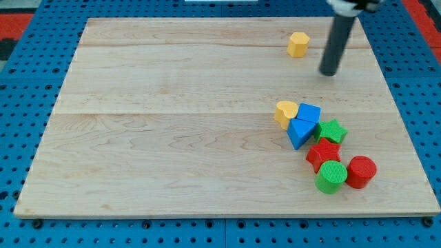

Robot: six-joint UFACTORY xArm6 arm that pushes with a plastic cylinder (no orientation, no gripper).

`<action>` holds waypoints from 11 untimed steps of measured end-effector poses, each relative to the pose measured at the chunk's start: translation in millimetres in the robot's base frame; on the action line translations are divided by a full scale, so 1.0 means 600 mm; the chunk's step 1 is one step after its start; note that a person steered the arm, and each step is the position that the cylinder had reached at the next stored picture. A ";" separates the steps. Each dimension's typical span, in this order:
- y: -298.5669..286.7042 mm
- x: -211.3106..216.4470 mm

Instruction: Push the yellow hexagon into the green star

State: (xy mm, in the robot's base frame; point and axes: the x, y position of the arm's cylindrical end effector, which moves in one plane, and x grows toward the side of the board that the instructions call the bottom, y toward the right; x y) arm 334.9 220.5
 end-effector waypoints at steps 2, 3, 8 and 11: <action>0.075 -0.132; -0.069 -0.197; -0.074 0.093; -0.074 0.165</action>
